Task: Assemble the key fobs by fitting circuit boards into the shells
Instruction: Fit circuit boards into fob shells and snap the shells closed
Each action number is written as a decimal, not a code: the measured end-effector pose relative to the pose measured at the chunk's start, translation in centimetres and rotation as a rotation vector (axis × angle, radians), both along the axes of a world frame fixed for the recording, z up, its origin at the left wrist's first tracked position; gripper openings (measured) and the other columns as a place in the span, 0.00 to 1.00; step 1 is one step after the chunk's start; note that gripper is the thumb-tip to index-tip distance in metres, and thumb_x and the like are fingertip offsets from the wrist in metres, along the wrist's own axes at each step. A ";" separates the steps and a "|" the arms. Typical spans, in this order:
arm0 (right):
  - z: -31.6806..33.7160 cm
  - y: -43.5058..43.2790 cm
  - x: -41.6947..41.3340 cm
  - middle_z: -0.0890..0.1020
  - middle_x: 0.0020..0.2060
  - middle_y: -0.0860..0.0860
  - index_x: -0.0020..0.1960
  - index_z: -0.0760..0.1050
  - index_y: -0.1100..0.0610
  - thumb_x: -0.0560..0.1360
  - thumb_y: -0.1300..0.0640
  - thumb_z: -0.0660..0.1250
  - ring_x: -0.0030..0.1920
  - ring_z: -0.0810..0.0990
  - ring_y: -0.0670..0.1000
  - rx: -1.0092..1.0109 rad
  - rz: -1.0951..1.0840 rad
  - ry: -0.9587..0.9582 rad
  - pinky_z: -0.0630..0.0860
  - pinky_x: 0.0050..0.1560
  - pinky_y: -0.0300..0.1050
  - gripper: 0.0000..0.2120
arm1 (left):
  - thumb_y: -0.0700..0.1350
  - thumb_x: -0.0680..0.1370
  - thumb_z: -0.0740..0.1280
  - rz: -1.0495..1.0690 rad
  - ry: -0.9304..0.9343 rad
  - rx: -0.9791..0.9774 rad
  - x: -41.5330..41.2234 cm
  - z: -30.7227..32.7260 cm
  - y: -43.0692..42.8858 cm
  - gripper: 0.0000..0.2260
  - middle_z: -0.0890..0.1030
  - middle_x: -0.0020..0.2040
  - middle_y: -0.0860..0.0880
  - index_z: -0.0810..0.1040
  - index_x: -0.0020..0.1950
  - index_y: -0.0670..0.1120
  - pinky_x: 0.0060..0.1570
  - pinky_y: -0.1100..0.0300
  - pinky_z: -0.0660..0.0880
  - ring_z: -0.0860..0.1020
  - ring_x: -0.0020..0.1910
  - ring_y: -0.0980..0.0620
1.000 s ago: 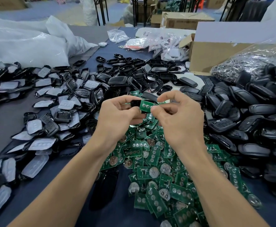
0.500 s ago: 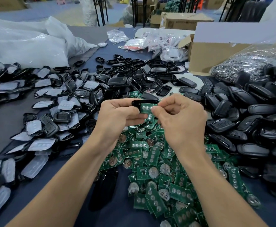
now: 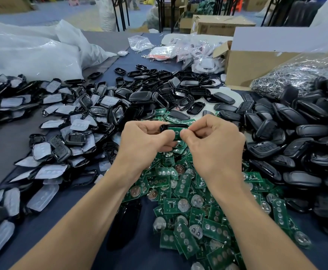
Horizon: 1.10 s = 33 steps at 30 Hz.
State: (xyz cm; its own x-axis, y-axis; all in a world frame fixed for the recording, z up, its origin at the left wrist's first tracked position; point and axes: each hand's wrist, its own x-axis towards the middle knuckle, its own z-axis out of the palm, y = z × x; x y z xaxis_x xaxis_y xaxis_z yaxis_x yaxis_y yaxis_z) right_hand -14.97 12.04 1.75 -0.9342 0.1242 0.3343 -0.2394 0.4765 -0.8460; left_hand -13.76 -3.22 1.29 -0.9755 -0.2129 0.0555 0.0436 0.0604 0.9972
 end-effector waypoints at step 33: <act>-0.5 -0.4 0.0 0.84 0.29 0.49 0.52 0.84 0.45 0.77 0.62 0.71 0.25 0.73 0.47 -0.227 0.259 -0.198 0.70 0.26 0.42 0.12 | 0.45 0.77 0.76 0.159 0.304 -0.639 0.7 0.8 -0.8 0.11 0.86 0.40 0.62 0.83 0.54 0.61 0.38 0.50 0.84 0.85 0.37 0.56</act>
State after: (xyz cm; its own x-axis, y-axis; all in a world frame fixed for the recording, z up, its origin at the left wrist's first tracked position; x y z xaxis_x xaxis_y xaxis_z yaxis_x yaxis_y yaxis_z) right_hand -15.02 11.66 1.25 -0.9880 -0.0738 0.1355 -0.1485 0.2172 -0.9648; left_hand -13.06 -3.99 2.13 -0.8571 -0.1866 0.4801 0.2549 0.6562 0.7102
